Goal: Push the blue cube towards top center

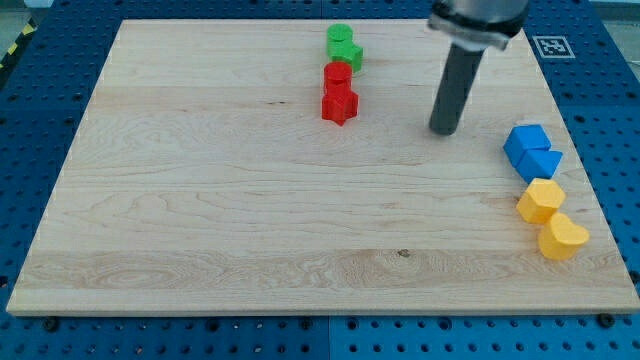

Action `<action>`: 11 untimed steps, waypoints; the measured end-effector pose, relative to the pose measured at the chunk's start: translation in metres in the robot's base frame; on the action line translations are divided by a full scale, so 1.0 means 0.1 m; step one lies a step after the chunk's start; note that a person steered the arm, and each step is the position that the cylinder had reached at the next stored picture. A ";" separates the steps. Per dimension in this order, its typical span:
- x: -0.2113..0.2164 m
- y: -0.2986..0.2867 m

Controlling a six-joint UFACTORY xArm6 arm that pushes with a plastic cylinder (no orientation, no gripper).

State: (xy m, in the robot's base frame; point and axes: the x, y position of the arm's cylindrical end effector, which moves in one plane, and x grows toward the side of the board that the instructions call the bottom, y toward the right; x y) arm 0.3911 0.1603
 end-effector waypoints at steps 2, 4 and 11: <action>0.12 1.03; 0.51 1.03; 0.58 -0.99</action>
State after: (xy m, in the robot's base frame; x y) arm 0.4488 0.0609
